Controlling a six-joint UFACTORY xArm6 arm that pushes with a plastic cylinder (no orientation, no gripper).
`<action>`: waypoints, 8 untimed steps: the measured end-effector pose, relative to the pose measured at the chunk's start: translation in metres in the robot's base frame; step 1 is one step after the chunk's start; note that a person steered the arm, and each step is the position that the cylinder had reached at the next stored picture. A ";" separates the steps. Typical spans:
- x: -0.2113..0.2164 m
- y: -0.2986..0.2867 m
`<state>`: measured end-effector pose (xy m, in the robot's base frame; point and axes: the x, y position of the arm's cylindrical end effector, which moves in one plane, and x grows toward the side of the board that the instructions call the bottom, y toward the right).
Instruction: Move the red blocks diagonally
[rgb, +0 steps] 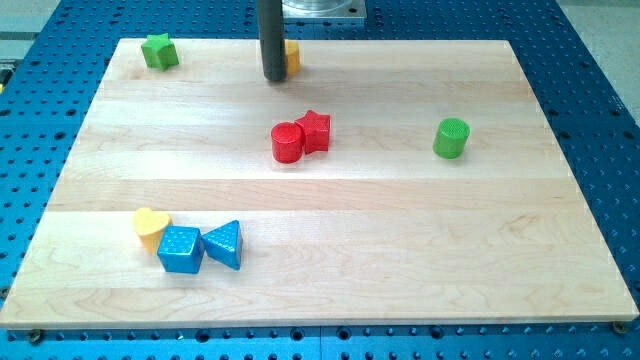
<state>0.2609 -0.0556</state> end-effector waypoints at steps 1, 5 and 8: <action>0.024 -0.025; 0.080 -0.081; 0.187 -0.039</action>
<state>0.4484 -0.0943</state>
